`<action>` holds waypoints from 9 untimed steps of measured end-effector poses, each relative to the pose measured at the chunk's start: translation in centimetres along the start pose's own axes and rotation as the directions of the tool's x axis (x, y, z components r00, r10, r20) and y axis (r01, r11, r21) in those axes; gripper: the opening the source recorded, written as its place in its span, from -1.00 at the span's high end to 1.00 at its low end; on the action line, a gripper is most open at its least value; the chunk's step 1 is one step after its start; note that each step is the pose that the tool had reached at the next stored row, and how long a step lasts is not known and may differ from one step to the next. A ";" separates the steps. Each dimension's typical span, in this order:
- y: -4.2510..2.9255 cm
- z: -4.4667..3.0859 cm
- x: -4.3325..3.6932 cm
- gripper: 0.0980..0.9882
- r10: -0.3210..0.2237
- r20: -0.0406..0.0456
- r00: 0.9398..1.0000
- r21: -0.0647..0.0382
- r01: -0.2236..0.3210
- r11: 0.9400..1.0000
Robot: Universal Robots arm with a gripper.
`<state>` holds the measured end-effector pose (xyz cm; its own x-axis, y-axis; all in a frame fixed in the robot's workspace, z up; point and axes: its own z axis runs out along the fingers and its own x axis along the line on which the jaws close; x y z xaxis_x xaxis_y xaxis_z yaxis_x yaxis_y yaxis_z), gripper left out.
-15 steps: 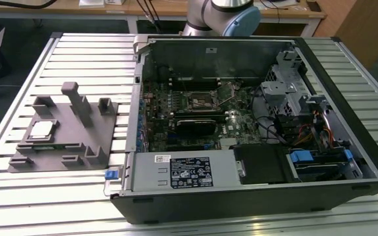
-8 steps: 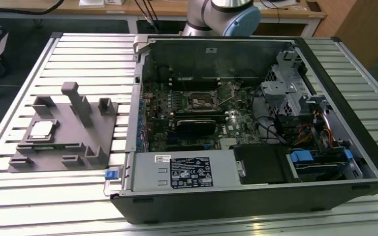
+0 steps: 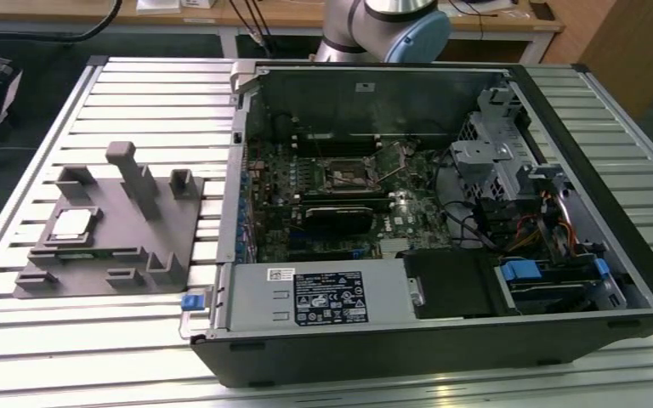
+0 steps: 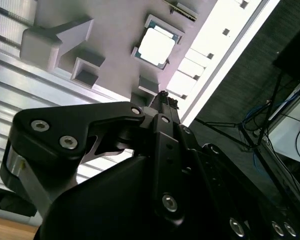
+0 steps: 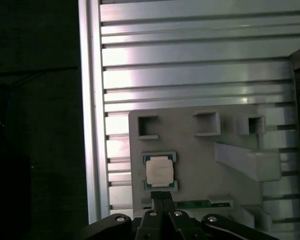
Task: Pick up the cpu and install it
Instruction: 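Pick up the cpu and move it towards the insertion slot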
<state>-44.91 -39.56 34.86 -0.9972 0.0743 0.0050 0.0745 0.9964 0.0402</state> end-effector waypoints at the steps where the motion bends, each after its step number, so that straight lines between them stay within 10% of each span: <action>1: -0.01 0.18 0.00 0.98 0.000 0.000 1.000 0.000 0.000 1.000; 5: 0.03 0.91 -0.01 0.96 0.000 0.000 1.000 0.000 0.000 1.000; 9: 0.02 1.82 -0.01 0.44 -0.002 0.000 1.000 0.000 0.002 1.000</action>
<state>-44.91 -39.47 33.04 -0.9974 0.0724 0.0051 0.0726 0.9966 0.0402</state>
